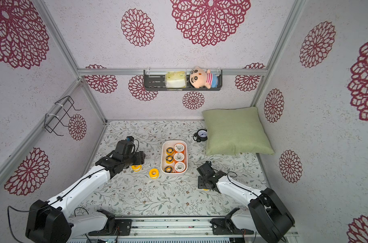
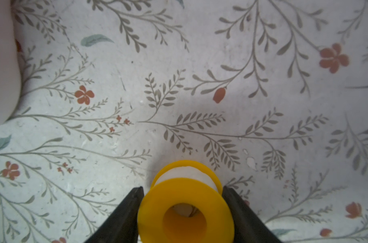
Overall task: Put the sealing tape into the storage box
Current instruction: Pick up the sealing tape at the center of the board.
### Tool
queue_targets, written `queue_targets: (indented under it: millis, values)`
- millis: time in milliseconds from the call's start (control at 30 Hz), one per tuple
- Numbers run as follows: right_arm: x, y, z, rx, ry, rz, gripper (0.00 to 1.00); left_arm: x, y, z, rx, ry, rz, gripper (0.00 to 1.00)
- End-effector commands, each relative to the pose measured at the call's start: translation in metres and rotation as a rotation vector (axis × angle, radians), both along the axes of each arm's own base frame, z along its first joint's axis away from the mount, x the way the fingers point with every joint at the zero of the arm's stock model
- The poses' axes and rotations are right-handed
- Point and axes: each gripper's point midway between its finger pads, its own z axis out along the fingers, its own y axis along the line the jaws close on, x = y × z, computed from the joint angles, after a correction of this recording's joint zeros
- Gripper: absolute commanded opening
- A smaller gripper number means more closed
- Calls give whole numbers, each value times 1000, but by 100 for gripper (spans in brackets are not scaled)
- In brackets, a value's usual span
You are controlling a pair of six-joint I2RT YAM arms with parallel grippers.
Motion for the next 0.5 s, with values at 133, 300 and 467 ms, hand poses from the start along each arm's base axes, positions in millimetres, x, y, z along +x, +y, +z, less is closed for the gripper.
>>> queue_targets:
  millis: [133, 300, 467]
  values:
    - [8, 5, 24, 35, -64, -6, 58, 4, -6, -4, -40, 3, -10, 68]
    - [15, 13, 41, 72, -105, 11, 58, 9, -25, -11, -130, 32, -48, 68]
    - [27, 22, 58, 82, -142, 40, 58, 13, -58, -26, -289, 99, -115, 65]
